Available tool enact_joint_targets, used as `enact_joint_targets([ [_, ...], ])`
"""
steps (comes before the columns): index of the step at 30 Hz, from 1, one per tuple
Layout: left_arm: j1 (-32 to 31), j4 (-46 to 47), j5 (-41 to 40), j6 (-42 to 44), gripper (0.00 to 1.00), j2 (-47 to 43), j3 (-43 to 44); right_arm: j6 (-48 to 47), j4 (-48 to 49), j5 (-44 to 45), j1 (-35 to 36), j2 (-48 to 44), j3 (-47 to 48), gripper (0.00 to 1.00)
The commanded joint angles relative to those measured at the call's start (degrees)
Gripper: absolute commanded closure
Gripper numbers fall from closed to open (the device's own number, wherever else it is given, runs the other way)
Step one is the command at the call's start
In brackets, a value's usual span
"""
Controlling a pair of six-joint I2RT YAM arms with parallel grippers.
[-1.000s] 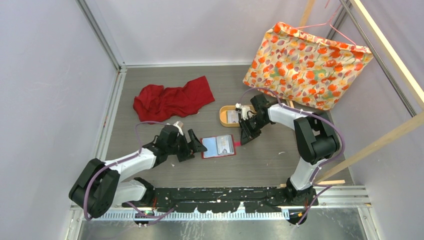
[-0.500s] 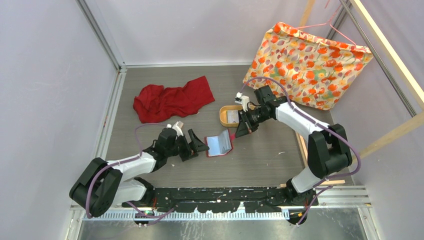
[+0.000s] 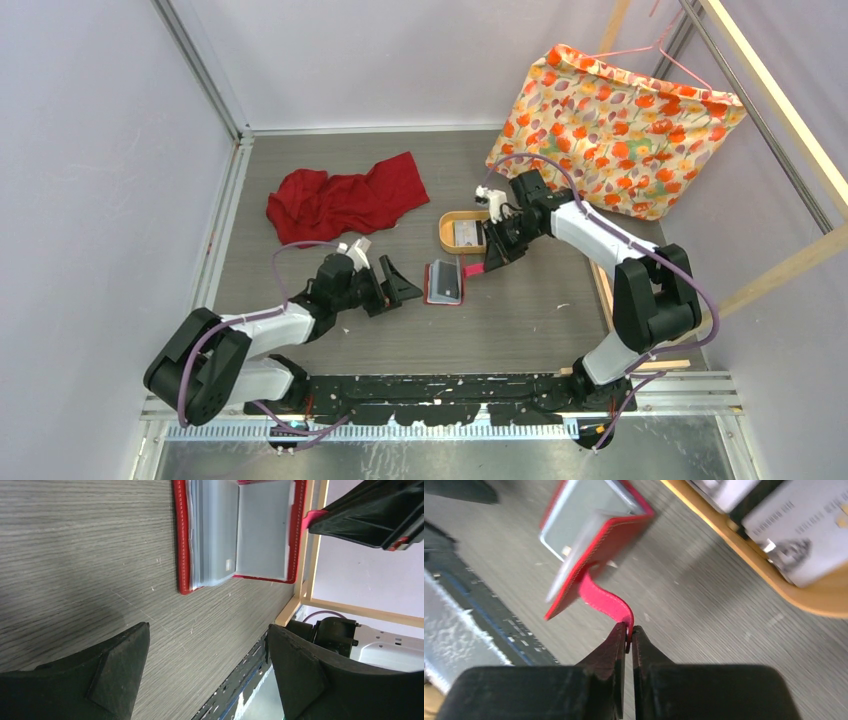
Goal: Put the credit cards into the card holder
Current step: Close the card holder at the center of the board.
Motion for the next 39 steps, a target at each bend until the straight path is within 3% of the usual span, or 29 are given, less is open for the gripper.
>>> enact_joint_targets([
  [1,-0.2,0.0,0.1,1.9,0.12,1.4,3.9,-1.9,0.5,12.5,-1.5,-1.5,-1.9,0.89],
  [10,-0.2,-1.3,-0.1,2.1,0.13,4.3,7.9,-4.4,-1.5,18.6,-5.2,2.4,-3.2,0.75],
  [16,-0.9,-4.7,-1.6,1.5,0.14,5.1,10.2,-6.3,-1.1,17.0,-7.1,-4.6,-1.8,0.49],
  [20,-1.5,-5.3,-3.2,1.3,0.14,5.3,10.1,-7.4,0.1,4.4,-7.1,-11.6,-0.6,0.41],
  [24,-1.9,-4.6,-4.1,0.8,0.14,6.1,10.0,0.0,4.8,-11.8,-2.8,-9.5,-1.7,0.41],
  [28,-3.3,-4.0,-5.4,0.1,0.15,7.3,9.9,2.4,8.1,-7.5,2.3,-1.4,-2.7,0.45],
  [30,-3.9,-3.5,-6.1,-0.3,0.15,7.9,9.8,3.9,7.9,-4.4,2.6,2.5,-1.9,0.61],
  [34,-4.6,-1.6,-7.3,-1.8,0.15,9.1,9.1,5.6,7.6,6.6,2.7,7.5,-1.4,0.82],
  [39,-5.1,0.0,-8.2,-3.5,0.14,11.7,9.4,3.7,4.3,17.6,2.7,12.6,-0.3,0.90],
])
